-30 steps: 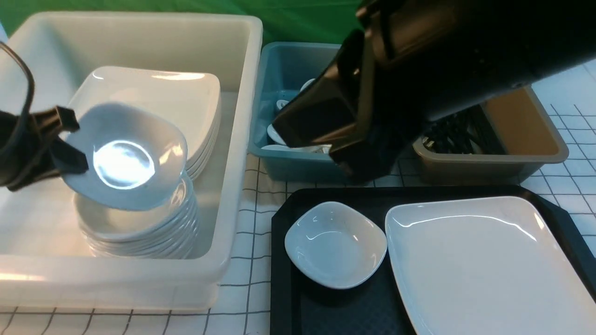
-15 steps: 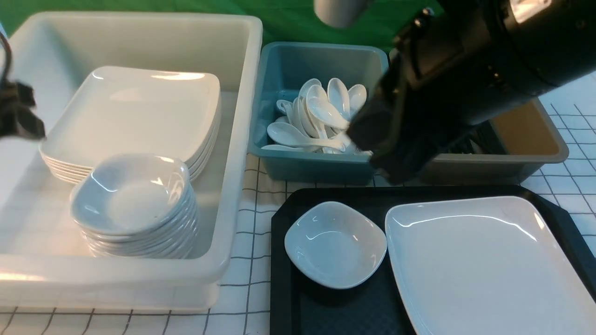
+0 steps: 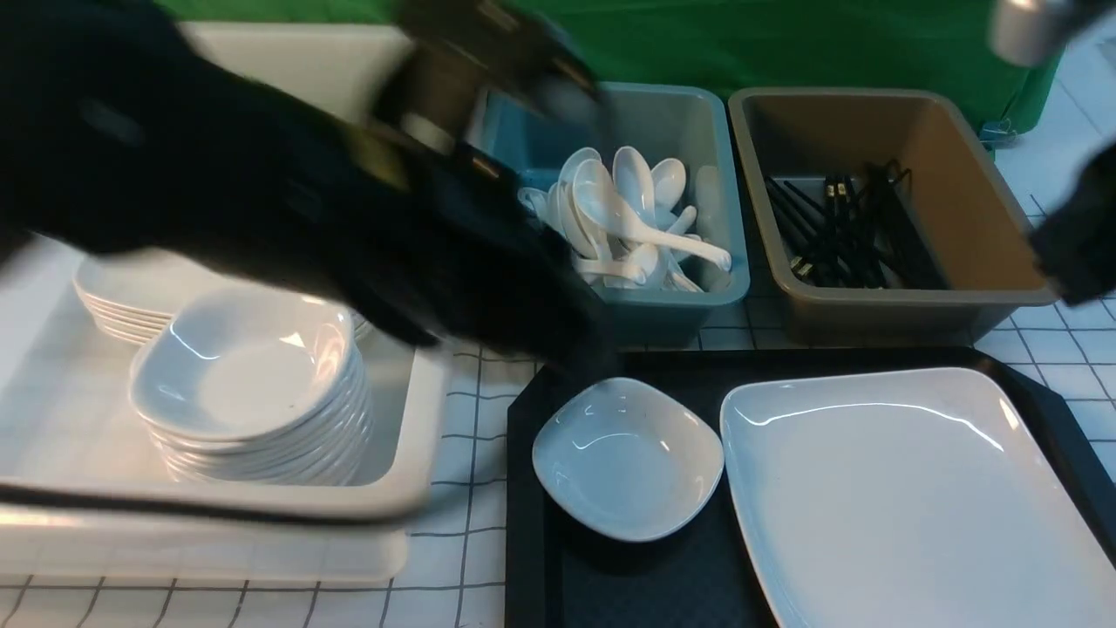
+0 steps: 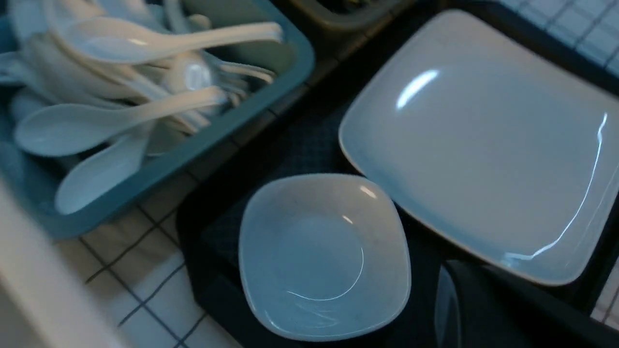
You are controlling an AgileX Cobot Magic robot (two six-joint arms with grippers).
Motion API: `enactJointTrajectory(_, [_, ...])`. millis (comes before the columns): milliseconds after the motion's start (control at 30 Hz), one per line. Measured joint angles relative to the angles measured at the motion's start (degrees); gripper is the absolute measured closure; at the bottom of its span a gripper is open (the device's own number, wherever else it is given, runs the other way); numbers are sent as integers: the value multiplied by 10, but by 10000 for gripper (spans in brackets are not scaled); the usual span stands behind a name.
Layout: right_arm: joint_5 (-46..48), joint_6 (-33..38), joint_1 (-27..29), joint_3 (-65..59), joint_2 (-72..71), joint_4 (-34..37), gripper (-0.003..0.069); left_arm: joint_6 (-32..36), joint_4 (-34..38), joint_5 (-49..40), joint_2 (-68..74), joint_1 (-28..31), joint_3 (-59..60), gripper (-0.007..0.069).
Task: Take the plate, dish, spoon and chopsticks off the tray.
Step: Use the left arm to grab a small plate from the dinner plate, then use the left arm to put the small plate into the large storage box on the left
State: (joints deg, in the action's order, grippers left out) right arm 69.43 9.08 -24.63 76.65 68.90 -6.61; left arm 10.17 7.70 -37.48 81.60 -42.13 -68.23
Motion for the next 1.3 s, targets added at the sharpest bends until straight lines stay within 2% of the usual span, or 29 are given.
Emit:
enactJointTrajectory(33, [-4, 1, 22, -25, -19, 15, 651, -26, -67, 7, 28, -34, 0, 532])
enactJointTrajectory(67, [-6, 1, 32, -37, -24, 20, 651, -40, -96, 9, 41, -48, 0, 510])
enactJointTrajectory(133, [-19, 1, 57, -79, -51, 43, 651, -94, -185, 14, 92, -88, 0, 419])
enactJointTrajectory(167, [-23, 1, 63, -96, -63, 51, 651, -117, -221, 16, 114, -100, 0, 372])
enactJointTrajectory(200, [-24, 1, 63, -96, -65, 52, 651, -117, -227, 17, 114, -100, 0, 362])
enactJointTrajectory(233, [-29, 1, 68, -118, -79, 59, 651, -141, -261, 22, 143, -110, 0, 293])
enactJointTrajectory(267, [-30, 1, 69, -131, -90, 62, 651, -150, -278, 28, 171, -112, 0, 235])
enactJointTrajectory(300, [-30, 1, 69, -133, -93, 66, 651, -151, -278, 29, 174, -112, 0, 225])
enactJointTrajectory(333, [-30, 2, 69, -143, -103, 69, 652, -157, -290, 40, 201, -112, 0, 155])
enactJointTrajectory(400, [-30, 2, 69, -146, -110, 73, 655, -162, -297, 49, 228, -112, 0, 86])
enactJointTrajectory(500, [-36, 3, 69, -146, -115, 79, 655, -160, -302, 71, 258, -112, 0, 39])
enactJointTrajectory(567, [-38, 3, 69, -146, -115, 85, 655, -159, -307, 83, 270, -112, 0, 35])
enactJointTrajectory(733, [-41, 34, 69, -146, -115, 145, 655, -157, -334, 99, 298, -112, -2, 68])
enactJointTrajectory(833, [-41, 93, 69, -146, -116, 222, 655, -157, -340, 107, 307, -112, -6, 139])
enactJointTrajectory(967, [-41, 148, 69, -146, -116, 295, 655, -162, -342, 108, 311, -113, -7, 335])
enactJointTrajectory(1033, [-41, 158, 69, -146, -116, 307, 655, -161, -346, 99, 312, -113, -7, 485])
enactJointTrajectory(1167, [-44, 164, 69, -146, -117, 310, 655, -157, -338, 63, 296, -114, -22, 537])
enactJointTrajectory(1300, [-57, 163, 69, -145, -117, 316, 652, -154, -297, 26, 262, -113, -41, 581])
